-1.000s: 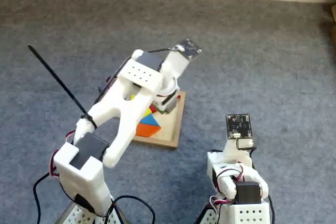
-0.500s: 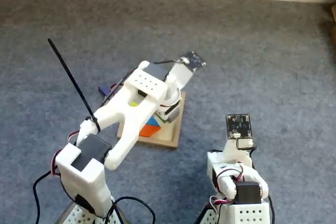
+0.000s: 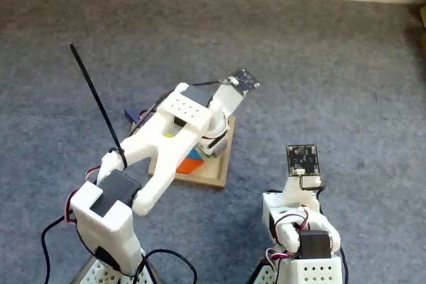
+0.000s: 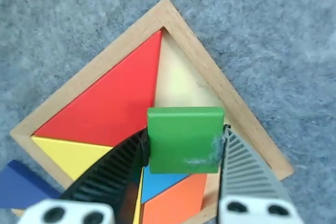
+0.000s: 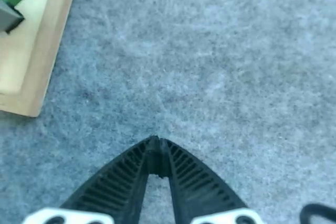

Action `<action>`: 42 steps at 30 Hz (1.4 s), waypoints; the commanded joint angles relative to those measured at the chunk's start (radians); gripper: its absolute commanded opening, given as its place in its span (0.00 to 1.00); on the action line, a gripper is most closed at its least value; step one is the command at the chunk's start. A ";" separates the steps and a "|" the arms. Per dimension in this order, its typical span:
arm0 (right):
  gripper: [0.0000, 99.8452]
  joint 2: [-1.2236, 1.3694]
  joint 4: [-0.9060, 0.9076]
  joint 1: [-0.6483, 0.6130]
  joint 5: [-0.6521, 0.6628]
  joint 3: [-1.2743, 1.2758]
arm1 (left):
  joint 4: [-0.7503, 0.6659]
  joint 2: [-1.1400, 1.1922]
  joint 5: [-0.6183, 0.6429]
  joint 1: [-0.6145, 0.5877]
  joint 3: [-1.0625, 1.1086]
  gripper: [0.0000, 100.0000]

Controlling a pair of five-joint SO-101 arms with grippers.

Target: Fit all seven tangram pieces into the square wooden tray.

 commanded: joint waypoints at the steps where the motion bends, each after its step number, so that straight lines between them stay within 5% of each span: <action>1: 0.00 -0.022 0.005 -0.004 -0.005 0.130 | -0.011 -0.010 -0.006 0.004 -0.007 0.15; 12: 0.00 -0.022 0.005 -0.002 -0.005 0.130 | -0.018 0.021 -0.006 -0.050 0.021 0.26; 42: 0.00 -0.022 0.005 -0.002 -0.005 0.130 | -0.011 0.048 -0.005 -0.113 -0.030 0.23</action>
